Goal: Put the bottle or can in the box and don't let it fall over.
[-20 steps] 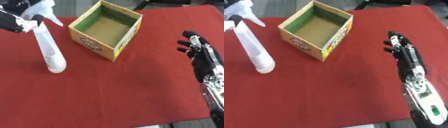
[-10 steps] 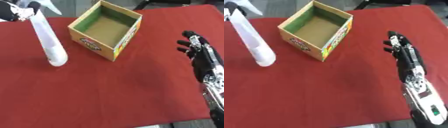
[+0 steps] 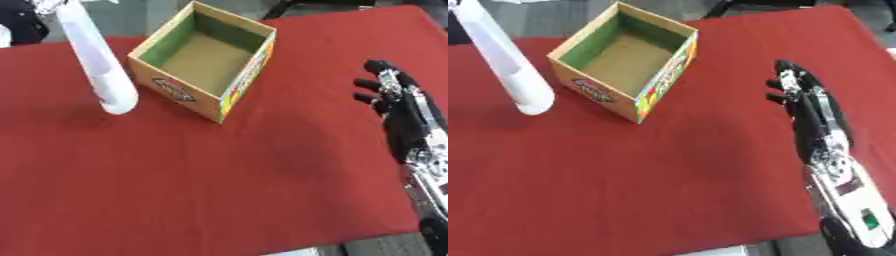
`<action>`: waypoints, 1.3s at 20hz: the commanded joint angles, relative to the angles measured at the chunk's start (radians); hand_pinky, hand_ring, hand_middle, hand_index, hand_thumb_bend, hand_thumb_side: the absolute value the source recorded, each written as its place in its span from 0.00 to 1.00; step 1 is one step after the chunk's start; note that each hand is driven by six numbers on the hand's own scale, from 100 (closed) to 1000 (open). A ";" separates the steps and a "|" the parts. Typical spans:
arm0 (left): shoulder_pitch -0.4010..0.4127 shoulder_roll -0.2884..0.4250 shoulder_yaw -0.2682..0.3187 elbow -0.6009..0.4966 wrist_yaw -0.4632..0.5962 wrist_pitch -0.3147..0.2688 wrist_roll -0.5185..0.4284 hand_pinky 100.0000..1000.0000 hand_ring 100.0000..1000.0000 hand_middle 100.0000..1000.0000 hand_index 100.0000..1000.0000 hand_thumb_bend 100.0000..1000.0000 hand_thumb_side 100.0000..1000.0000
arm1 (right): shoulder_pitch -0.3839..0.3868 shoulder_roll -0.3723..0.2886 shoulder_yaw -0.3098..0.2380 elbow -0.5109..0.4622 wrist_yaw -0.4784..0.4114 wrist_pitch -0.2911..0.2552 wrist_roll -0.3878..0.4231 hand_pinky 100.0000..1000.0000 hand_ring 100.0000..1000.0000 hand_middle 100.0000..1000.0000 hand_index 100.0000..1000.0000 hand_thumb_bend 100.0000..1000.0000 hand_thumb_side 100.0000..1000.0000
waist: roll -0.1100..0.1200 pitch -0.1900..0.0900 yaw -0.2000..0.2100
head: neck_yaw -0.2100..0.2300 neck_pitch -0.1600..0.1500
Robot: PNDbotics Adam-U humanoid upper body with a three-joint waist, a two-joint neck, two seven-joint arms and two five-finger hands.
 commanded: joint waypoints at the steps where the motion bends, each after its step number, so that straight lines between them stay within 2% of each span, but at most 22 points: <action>1: -0.043 0.003 0.038 0.019 -0.001 -0.004 0.019 0.50 0.24 0.38 0.45 0.00 0.00 | -0.012 -0.024 -0.006 -0.019 0.002 -0.004 0.000 0.79 0.81 0.86 0.81 0.00 0.64 | 0.002 -0.017 -0.004 | 0.005 -0.018; 10: -0.122 -0.047 0.083 0.117 -0.073 -0.035 0.081 0.51 0.24 0.38 0.45 0.00 0.00 | -0.032 -0.026 0.004 -0.020 0.002 -0.003 0.008 0.79 0.81 0.86 0.81 0.00 0.64 | 0.021 -0.003 -0.041 | 0.010 -0.027; 22: -0.167 -0.101 0.142 0.233 -0.163 -0.070 0.242 0.50 0.24 0.37 0.44 0.00 0.00 | -0.108 -0.024 0.048 -0.043 -0.011 0.010 0.058 0.79 0.81 0.86 0.81 0.00 0.63 | 0.029 0.030 -0.137 | 0.102 -0.080; 26: -0.169 -0.131 0.150 0.288 -0.184 -0.080 0.308 0.52 0.27 0.39 0.46 0.00 0.00 | -0.109 -0.021 0.055 -0.046 -0.008 0.016 0.067 0.79 0.81 0.86 0.81 0.00 0.64 | 0.028 0.036 -0.153 | 0.102 -0.079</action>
